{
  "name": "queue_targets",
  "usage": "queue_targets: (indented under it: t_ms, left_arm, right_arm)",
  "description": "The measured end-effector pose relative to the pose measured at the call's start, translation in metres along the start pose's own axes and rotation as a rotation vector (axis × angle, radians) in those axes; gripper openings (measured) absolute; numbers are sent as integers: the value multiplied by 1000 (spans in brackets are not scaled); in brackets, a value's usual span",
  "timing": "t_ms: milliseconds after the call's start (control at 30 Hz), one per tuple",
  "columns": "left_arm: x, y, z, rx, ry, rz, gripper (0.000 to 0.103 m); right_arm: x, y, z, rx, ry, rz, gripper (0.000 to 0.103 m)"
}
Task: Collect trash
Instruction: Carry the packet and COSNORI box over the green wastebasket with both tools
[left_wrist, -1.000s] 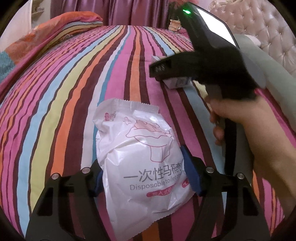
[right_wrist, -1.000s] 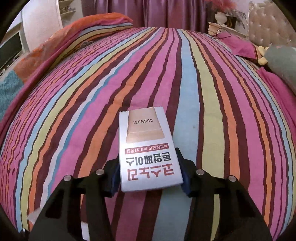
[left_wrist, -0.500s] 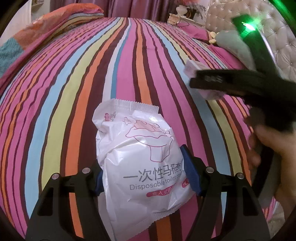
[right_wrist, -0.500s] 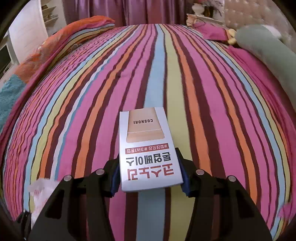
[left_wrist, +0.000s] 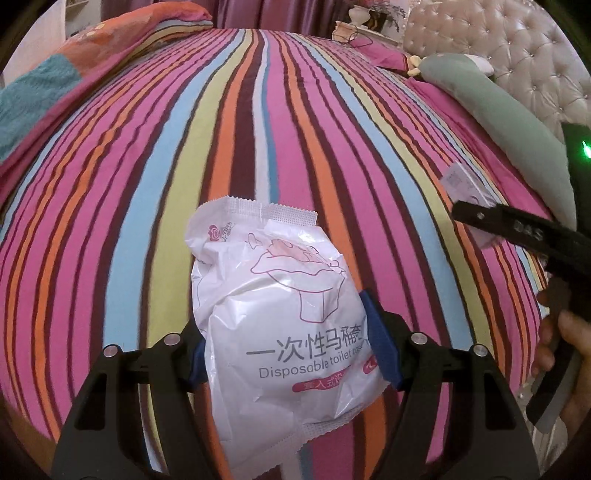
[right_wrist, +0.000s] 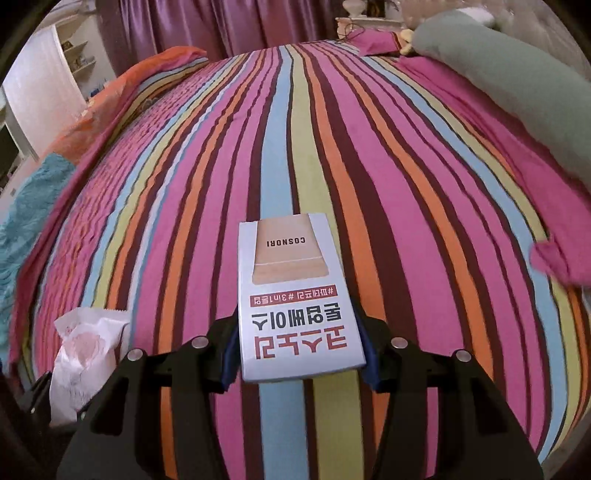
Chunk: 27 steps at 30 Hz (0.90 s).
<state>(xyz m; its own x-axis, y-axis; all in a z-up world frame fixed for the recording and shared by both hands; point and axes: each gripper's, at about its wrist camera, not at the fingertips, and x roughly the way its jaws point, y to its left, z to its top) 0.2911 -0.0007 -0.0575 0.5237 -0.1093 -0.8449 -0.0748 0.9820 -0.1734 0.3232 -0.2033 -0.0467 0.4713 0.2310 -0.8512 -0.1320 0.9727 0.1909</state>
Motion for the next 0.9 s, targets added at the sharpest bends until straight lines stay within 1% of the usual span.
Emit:
queue_targets:
  t_ms: [167, 333, 500, 633, 900]
  left_arm:
    - [-18, 8, -30, 37, 6, 13, 68]
    - [-36, 13, -58, 59, 5, 5, 68]
    - [-52, 15, -82, 68, 8, 2, 68]
    - [-63, 16, -97, 77, 9, 0, 68]
    - [-85, 19, -133, 119, 10, 11, 68]
  right_arm:
    - [-22, 8, -39, 5, -2, 44, 49]
    - [-40, 15, -72, 12, -4, 62, 49]
    - [-55, 21, -93, 28, -4, 83, 49]
    - [-70, 23, -112, 30, -19, 75, 49]
    - [-89, 15, -158, 72, -11, 90, 49]
